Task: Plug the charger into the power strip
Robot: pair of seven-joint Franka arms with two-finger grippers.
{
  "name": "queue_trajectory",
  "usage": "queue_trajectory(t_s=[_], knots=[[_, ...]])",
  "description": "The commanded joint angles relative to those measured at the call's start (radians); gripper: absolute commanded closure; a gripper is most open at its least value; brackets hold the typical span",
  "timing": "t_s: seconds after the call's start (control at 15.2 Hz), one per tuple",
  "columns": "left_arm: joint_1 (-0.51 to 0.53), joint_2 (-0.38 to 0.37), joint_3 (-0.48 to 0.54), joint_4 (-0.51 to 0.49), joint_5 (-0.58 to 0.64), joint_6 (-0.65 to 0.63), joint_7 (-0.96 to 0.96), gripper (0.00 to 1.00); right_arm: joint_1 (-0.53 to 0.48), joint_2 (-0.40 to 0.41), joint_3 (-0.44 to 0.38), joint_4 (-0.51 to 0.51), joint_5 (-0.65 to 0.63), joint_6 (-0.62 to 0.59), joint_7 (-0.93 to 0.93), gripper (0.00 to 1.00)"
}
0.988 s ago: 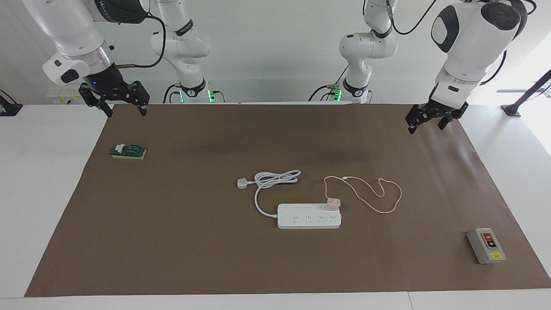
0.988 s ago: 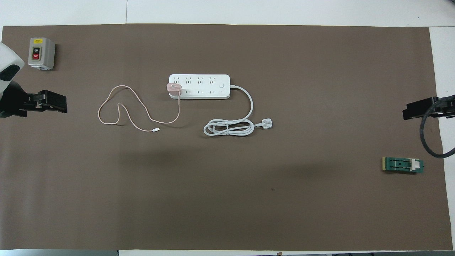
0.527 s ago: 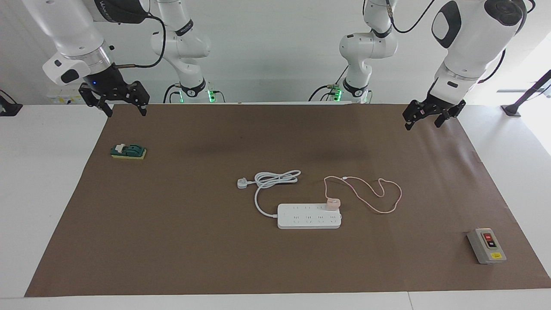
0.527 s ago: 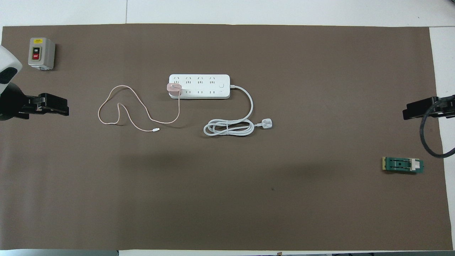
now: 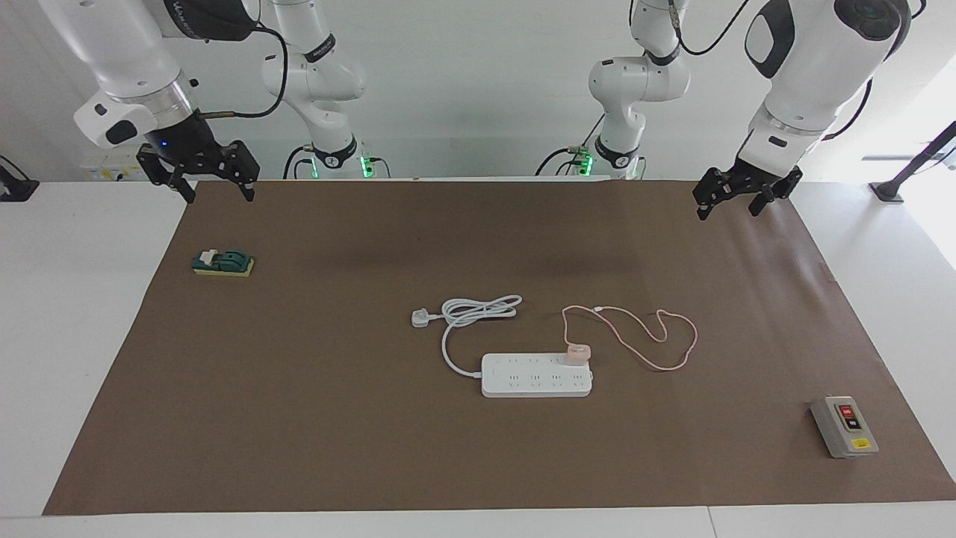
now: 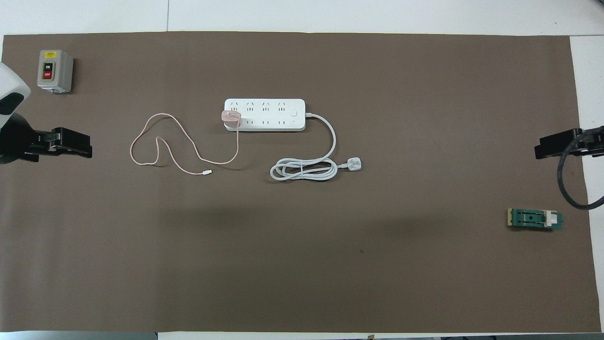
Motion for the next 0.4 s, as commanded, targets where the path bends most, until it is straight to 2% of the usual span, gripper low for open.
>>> queue_trajectory(t_s=[0.0, 0.33], knots=[[-0.017, -0.018, 0.018, 0.004, -0.016, -0.039, 0.017, 0.00, -0.014, -0.020, 0.007, -0.019, 0.017, -0.009, 0.011, 0.00], [-0.017, -0.018, 0.018, 0.005, -0.025, -0.044, 0.019, 0.00, -0.014, -0.021, 0.008, -0.019, 0.017, -0.009, 0.011, 0.00]])
